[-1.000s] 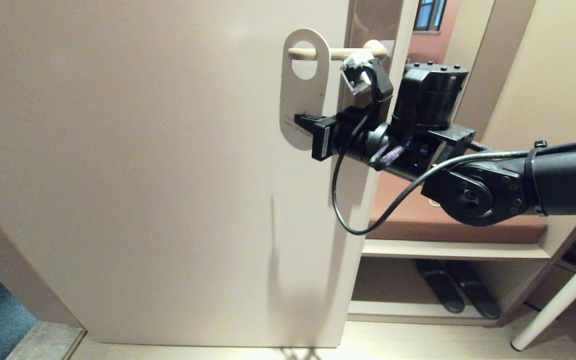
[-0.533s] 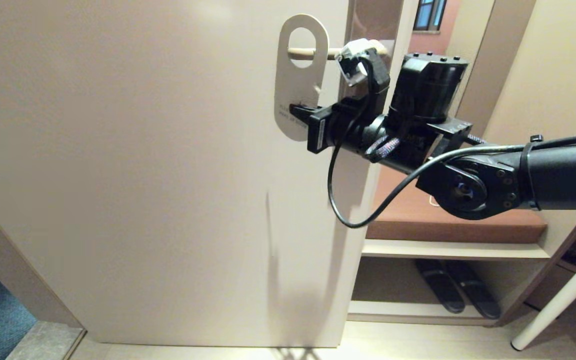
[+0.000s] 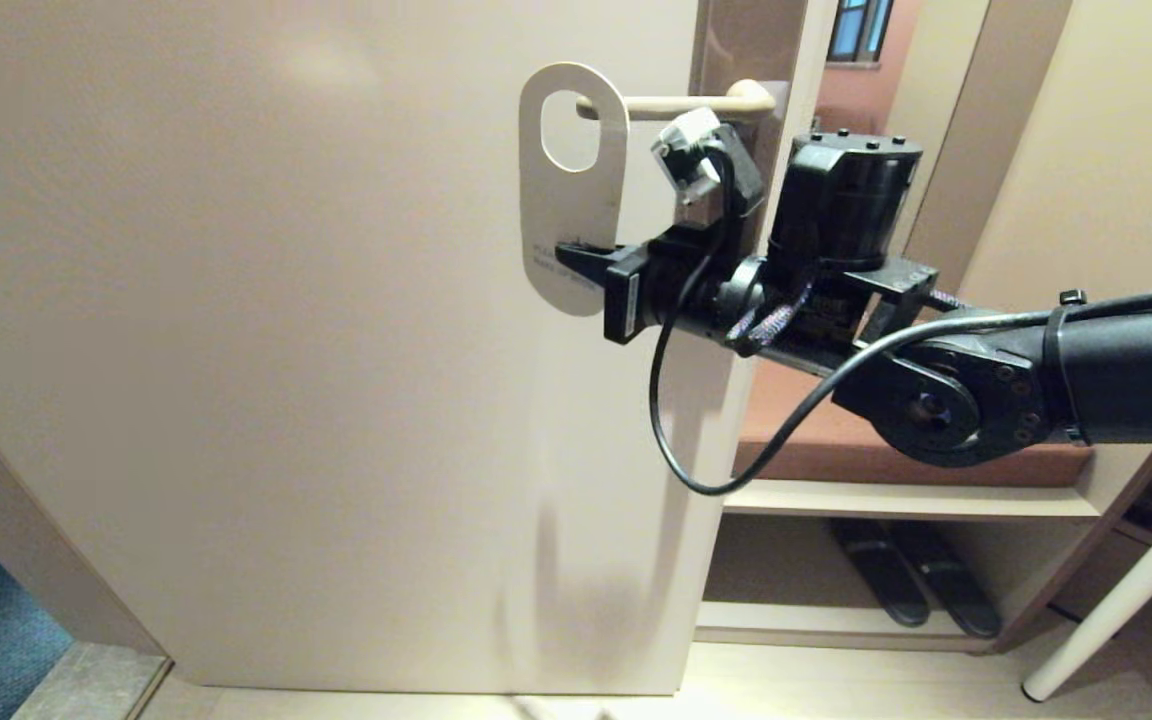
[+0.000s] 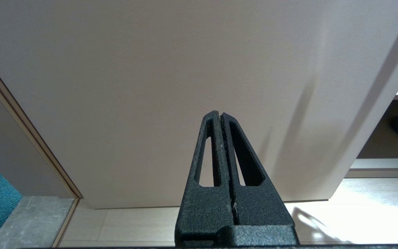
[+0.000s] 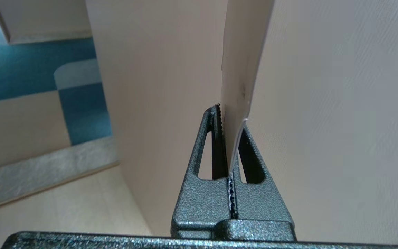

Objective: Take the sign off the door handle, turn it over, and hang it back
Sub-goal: Hand it to the other hand

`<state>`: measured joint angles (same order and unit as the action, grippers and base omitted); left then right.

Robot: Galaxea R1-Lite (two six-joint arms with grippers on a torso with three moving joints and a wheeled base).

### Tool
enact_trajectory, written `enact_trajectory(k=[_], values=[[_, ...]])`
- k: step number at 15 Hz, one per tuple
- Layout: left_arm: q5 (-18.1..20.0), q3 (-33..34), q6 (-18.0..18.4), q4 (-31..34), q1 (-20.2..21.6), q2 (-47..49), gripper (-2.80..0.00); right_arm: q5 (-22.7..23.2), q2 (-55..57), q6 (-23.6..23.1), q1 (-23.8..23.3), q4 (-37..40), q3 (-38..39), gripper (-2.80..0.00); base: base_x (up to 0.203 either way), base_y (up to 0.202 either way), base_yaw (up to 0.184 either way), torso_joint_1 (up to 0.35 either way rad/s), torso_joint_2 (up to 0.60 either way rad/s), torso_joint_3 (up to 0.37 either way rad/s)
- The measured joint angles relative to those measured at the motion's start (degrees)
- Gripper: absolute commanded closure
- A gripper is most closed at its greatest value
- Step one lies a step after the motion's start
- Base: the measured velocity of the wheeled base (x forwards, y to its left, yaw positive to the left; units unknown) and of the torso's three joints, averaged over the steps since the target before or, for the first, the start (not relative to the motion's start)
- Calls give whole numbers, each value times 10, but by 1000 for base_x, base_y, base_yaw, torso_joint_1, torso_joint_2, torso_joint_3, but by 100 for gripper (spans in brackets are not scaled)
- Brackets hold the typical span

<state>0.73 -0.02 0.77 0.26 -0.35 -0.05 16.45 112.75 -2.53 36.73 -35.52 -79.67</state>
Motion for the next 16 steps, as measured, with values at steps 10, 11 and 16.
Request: enact_trajectory(k=[10,11,16], values=[[0,0,0,0,0,0,0,-18,-179,-9,-25,50,192,0,0,0,0,0,0,0],[0,0,0,0,0,0,0,-42,-197,-18,-30,53,210,0,0,0,0,0,0,0],[0,0,0,0,0,0,0,-172,-259,-58,-52,55,266,0,0,0,0,0,0,0]])
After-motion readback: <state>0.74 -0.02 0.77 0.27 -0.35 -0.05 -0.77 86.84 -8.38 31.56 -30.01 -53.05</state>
